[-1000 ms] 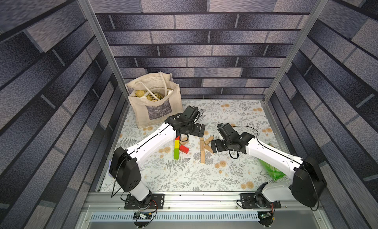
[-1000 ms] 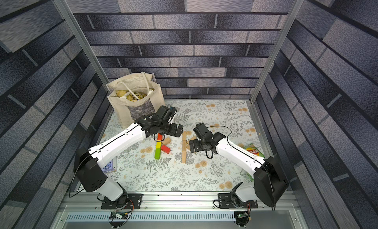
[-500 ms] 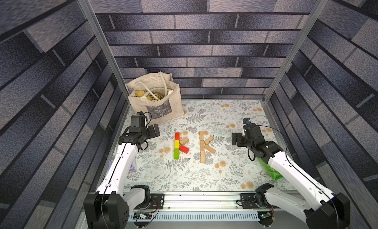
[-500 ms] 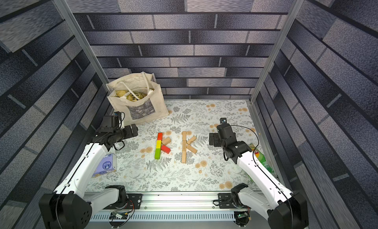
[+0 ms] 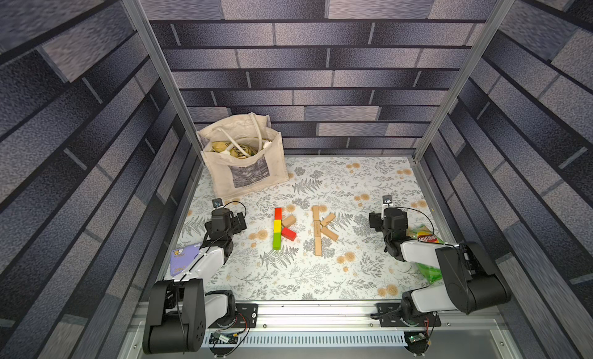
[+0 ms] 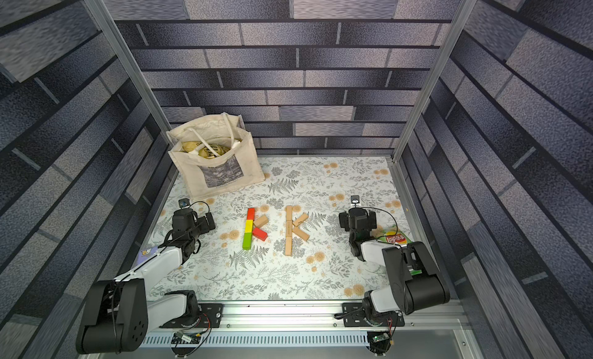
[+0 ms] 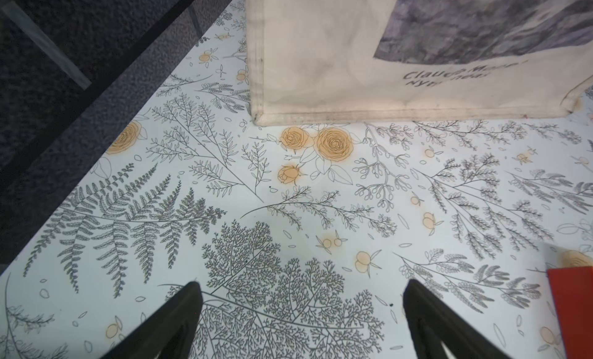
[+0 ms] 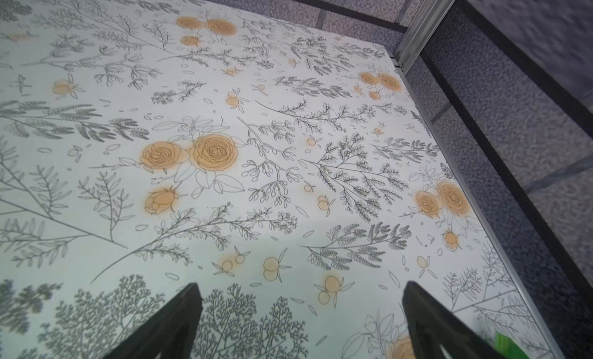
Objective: Assemble the letter k with building blocks
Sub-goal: Reset both arms
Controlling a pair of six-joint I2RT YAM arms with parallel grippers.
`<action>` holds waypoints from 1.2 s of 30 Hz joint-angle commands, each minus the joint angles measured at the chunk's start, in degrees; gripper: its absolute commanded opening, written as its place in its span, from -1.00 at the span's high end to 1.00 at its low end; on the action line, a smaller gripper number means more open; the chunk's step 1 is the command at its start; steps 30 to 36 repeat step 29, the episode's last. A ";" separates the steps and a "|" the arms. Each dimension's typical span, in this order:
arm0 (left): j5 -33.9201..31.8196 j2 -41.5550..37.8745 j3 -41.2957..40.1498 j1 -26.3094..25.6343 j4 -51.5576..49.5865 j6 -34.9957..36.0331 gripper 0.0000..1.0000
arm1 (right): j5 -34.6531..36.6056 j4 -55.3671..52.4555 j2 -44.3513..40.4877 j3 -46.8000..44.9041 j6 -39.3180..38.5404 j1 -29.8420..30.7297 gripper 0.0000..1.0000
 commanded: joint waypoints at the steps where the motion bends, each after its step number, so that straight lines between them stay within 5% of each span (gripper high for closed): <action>1: 1.58 2.07 -1.35 0.64 17.46 2.15 -1.00 | -7.73 12.04 1.95 -0.93 4.12 -5.43 -1.00; 3: 3.17 5.13 -1.33 0.89 22.76 2.84 -1.00 | -10.00 20.58 5.17 -3.21 5.75 -7.16 -1.00; 8: 8.75 20.48 3.13 -0.08 32.06 8.08 -1.00 | -11.90 14.33 3.99 -0.92 5.39 -7.67 -1.00; 11: 2.25 19.68 4.05 -1.24 28.57 6.96 -0.99 | -11.89 14.36 4.12 -0.95 5.21 -7.69 -1.00; 36: 6.84 19.36 3.98 0.04 27.92 6.99 -1.00 | -11.97 14.97 3.71 -1.46 5.20 -7.62 -1.00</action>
